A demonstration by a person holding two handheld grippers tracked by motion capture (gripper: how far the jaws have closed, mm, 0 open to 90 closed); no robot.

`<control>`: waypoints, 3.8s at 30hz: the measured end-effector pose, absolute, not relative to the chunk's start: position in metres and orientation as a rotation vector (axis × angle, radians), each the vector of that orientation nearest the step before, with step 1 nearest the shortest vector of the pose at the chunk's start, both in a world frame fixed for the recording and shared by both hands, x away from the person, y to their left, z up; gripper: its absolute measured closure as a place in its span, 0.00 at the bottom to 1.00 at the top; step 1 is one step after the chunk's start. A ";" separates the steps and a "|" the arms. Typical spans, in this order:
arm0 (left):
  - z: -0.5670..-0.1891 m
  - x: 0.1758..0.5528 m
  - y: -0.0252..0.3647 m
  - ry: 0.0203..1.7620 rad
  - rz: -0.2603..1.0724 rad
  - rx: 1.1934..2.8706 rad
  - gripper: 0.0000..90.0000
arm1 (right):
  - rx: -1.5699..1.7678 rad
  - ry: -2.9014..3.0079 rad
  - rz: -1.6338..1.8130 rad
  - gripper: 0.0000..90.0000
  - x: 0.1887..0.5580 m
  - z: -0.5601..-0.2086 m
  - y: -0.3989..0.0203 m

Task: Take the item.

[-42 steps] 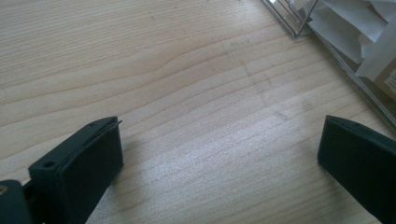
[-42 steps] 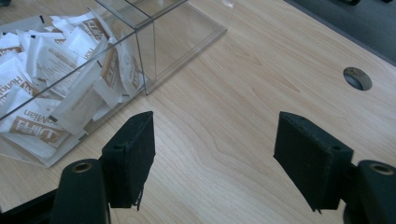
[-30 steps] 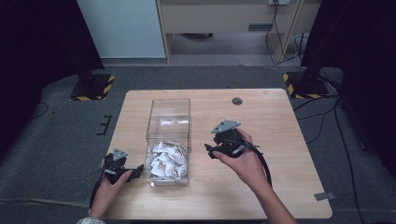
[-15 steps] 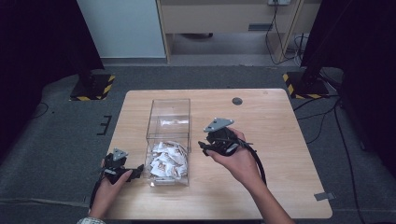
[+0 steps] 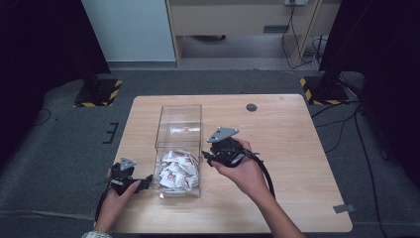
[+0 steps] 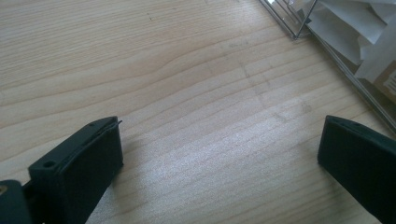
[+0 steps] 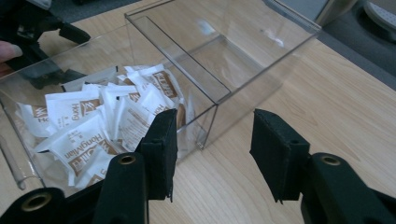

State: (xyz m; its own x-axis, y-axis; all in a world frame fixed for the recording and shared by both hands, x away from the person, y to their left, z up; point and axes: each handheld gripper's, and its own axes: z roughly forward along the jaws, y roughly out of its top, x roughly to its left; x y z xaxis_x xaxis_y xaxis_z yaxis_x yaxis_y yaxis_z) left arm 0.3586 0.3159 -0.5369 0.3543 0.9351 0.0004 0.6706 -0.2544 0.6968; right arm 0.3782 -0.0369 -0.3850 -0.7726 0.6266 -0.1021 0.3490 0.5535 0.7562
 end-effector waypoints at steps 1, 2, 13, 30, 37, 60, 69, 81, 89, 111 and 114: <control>-0.537 0.359 0.316 1.391 0.565 2.015 0.00 | 0.789 2.440 1.073 0.59 0.378 -0.386 -0.033; -0.537 0.359 0.316 1.391 0.565 2.014 0.00 | 0.785 2.446 1.075 0.60 0.378 -0.386 -0.032; -0.537 0.359 0.316 1.388 0.564 2.017 0.00 | 0.770 2.470 1.082 0.57 0.376 -0.393 -0.015; -0.537 0.360 0.315 1.382 0.561 2.021 0.00 | 0.765 2.546 1.102 0.67 0.375 -0.415 0.010; -0.537 0.360 0.315 1.382 0.561 2.020 0.00 | 0.752 2.563 1.102 0.71 0.375 -0.423 0.016; -0.537 0.360 0.314 1.381 0.561 2.021 0.00 | 0.758 2.612 1.093 0.73 0.373 -0.438 0.027; -0.537 0.360 0.314 1.381 0.560 2.021 0.00 | 0.753 2.635 1.075 0.76 0.374 -0.443 0.032; -0.537 0.361 0.314 1.380 0.560 2.021 0.00 | 0.757 2.668 1.052 0.85 0.376 -0.451 0.037; -0.537 0.361 0.314 1.380 0.560 2.022 0.00 | 0.745 2.671 1.052 0.99 0.376 -0.450 0.036; -0.537 0.361 0.314 1.380 0.560 2.022 0.00 | 0.728 2.588 1.175 1.00 0.370 -0.415 0.023; -0.537 0.361 0.314 1.380 0.560 2.022 0.00 | 0.727 2.573 1.185 1.00 0.370 -0.408 0.021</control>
State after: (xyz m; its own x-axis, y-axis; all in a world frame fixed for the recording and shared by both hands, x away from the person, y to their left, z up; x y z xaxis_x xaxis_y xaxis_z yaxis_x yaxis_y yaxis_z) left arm 0.3605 0.3144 -0.5368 0.3643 0.9313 0.0006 0.6682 -0.2619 0.6963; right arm 0.3696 0.0210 -0.4077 -0.8544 0.5195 0.0100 0.3452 0.5531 0.7582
